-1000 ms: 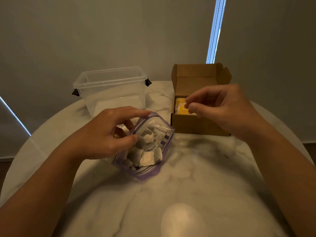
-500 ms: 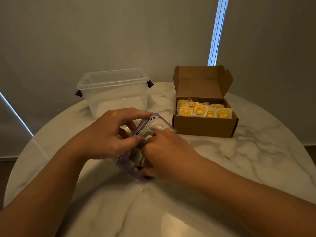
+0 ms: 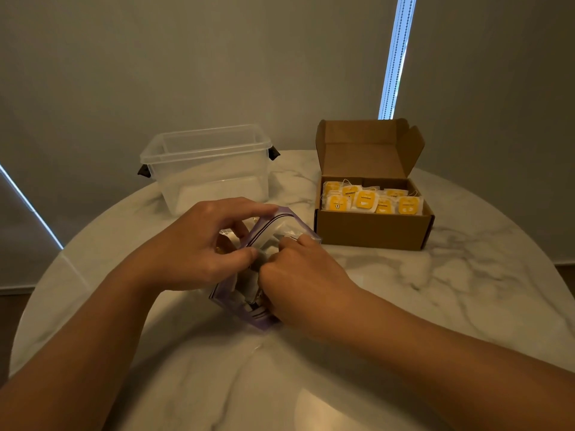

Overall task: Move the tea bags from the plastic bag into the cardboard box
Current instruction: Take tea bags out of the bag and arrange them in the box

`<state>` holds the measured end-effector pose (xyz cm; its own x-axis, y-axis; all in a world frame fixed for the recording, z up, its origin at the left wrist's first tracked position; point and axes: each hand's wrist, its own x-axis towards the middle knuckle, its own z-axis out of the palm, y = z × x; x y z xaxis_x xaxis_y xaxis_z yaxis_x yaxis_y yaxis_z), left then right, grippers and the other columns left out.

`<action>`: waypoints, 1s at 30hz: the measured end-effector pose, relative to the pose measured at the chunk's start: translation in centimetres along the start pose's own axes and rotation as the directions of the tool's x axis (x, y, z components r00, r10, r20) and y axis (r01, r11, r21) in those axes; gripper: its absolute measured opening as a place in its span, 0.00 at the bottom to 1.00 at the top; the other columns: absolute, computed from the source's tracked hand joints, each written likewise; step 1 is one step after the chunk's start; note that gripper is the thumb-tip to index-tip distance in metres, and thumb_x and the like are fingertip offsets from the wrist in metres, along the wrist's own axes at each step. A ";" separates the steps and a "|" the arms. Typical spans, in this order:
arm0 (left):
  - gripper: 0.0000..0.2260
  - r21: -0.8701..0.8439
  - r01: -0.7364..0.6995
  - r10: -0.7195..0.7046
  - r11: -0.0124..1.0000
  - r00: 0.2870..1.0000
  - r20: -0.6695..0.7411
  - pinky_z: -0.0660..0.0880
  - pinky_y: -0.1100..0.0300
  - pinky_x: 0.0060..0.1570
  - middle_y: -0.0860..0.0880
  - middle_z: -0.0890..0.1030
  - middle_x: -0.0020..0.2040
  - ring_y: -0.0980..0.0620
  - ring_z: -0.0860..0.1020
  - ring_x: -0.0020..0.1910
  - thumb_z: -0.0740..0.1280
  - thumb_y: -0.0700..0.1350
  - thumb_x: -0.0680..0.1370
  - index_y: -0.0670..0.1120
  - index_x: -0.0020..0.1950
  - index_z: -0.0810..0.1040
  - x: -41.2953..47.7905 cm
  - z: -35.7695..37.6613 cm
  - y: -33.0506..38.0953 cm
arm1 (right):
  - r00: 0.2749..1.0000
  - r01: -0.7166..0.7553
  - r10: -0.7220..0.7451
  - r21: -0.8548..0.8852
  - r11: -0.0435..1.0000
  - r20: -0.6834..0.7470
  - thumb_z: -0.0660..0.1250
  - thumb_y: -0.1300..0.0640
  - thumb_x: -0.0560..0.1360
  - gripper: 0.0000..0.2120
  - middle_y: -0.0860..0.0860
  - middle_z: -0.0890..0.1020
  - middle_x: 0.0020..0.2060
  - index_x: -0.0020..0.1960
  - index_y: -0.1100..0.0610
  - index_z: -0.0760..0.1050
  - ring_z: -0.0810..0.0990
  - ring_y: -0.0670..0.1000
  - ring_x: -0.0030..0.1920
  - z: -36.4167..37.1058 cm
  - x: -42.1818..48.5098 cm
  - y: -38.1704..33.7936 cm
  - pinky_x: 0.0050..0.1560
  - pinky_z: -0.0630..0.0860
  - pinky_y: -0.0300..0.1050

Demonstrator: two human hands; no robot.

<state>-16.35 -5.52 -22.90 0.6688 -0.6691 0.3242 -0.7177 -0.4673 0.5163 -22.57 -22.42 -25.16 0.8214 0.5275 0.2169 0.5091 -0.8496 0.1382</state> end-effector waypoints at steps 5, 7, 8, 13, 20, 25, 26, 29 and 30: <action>0.27 -0.009 -0.001 0.001 1.000 1.000 -0.002 0.81 0.59 0.44 0.62 0.77 0.59 0.53 0.78 0.52 0.65 0.55 0.70 0.59 0.70 0.72 -0.1 -0.1 0.0 | 0.999 0.037 -0.037 0.014 0.999 -0.023 0.65 0.54 0.79 0.12 0.53 0.81 0.54 0.62 0.53 0.77 0.76 0.55 0.56 -1.2 -0.7 0.0 0.58 0.69 0.50; 0.27 -0.008 0.002 -0.002 1.000 1.000 -0.005 0.81 0.59 0.44 0.62 0.77 0.59 0.54 0.78 0.52 0.65 0.55 0.70 0.58 0.70 0.72 -0.1 -0.1 0.0 | 0.999 -0.001 0.008 0.205 0.979 -0.035 0.65 0.54 0.79 0.11 0.51 0.81 0.51 0.60 0.51 0.78 0.79 0.51 0.52 -2.1 -1.1 0.7 0.52 0.76 0.45; 0.27 -0.013 0.004 -0.004 1.000 1.000 -0.005 0.81 0.59 0.43 0.61 0.77 0.59 0.53 0.78 0.52 0.65 0.56 0.70 0.58 0.70 0.72 -0.1 -0.1 0.0 | 0.999 -0.030 0.043 0.334 0.942 -0.033 0.66 0.55 0.78 0.09 0.48 0.82 0.48 0.56 0.50 0.80 0.80 0.48 0.48 -2.7 -1.4 1.3 0.48 0.79 0.43; 0.27 -0.046 0.028 -0.028 0.999 1.000 0.008 0.81 0.57 0.43 0.61 0.77 0.59 0.54 0.78 0.52 0.64 0.57 0.70 0.60 0.70 0.72 -0.1 -0.2 -0.3 | 0.949 -0.100 0.304 0.832 0.546 -0.085 0.71 0.61 0.74 0.06 0.46 0.85 0.39 0.47 0.51 0.83 0.83 0.42 0.40 -5.0 -2.9 7.3 0.41 0.80 0.35; 0.27 -0.056 0.040 -0.039 0.998 0.999 0.015 0.81 0.58 0.42 0.61 0.77 0.59 0.54 0.78 0.54 0.64 0.59 0.70 0.62 0.69 0.72 -0.1 0.2 -0.6 | 0.719 -0.217 0.657 0.823 0.525 -0.229 0.71 0.63 0.74 0.07 0.50 0.85 0.38 0.44 0.51 0.82 0.85 0.49 0.37 -3.7 -2.1 16.2 0.39 0.83 0.46; 0.26 -0.057 0.035 -0.034 0.998 0.999 0.018 0.81 0.58 0.42 0.60 0.78 0.60 0.53 0.78 0.54 0.64 0.59 0.70 0.61 0.69 0.72 -0.1 0.1 -0.7 | 0.740 -0.322 0.651 0.760 0.564 -0.169 0.71 0.64 0.74 0.06 0.51 0.84 0.38 0.43 0.53 0.82 0.85 0.51 0.36 -1.6 -0.2 17.0 0.38 0.83 0.47; 0.26 -0.058 0.033 -0.032 0.998 0.999 0.017 0.81 0.59 0.42 0.60 0.78 0.60 0.53 0.78 0.54 0.64 0.59 0.70 0.61 0.69 0.72 -0.1 0.0 -0.7 | 0.751 -0.337 0.641 0.743 0.578 -0.158 0.71 0.63 0.74 0.06 0.51 0.84 0.38 0.44 0.53 0.82 0.85 0.50 0.35 -1.4 0.1 16.9 0.38 0.84 0.48; 0.27 -0.063 0.027 -0.026 0.998 1.000 0.016 0.80 0.59 0.41 0.60 0.78 0.59 0.53 0.78 0.54 0.63 0.58 0.70 0.61 0.70 0.72 -0.1 0.1 -0.8 | 0.776 -0.367 0.619 0.711 0.600 -0.123 0.71 0.62 0.75 0.04 0.50 0.83 0.39 0.45 0.55 0.82 0.84 0.48 0.35 -1.3 0.8 16.6 0.36 0.83 0.44; 0.27 -0.064 0.028 -0.027 0.998 1.000 0.014 0.81 0.59 0.41 0.60 0.78 0.59 0.53 0.78 0.54 0.63 0.59 0.70 0.61 0.70 0.72 -0.1 0.1 -0.8 | 0.784 -0.385 0.610 0.678 0.626 -0.118 0.72 0.62 0.75 0.03 0.49 0.82 0.40 0.45 0.55 0.82 0.83 0.47 0.37 -1.2 1.0 16.6 0.36 0.82 0.41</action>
<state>-15.90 -5.16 -23.42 0.6848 -0.6646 0.2988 -0.6852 -0.4477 0.5745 -13.64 -35.99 -21.46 0.9238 -0.1041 0.3685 0.1771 -0.7371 -0.6521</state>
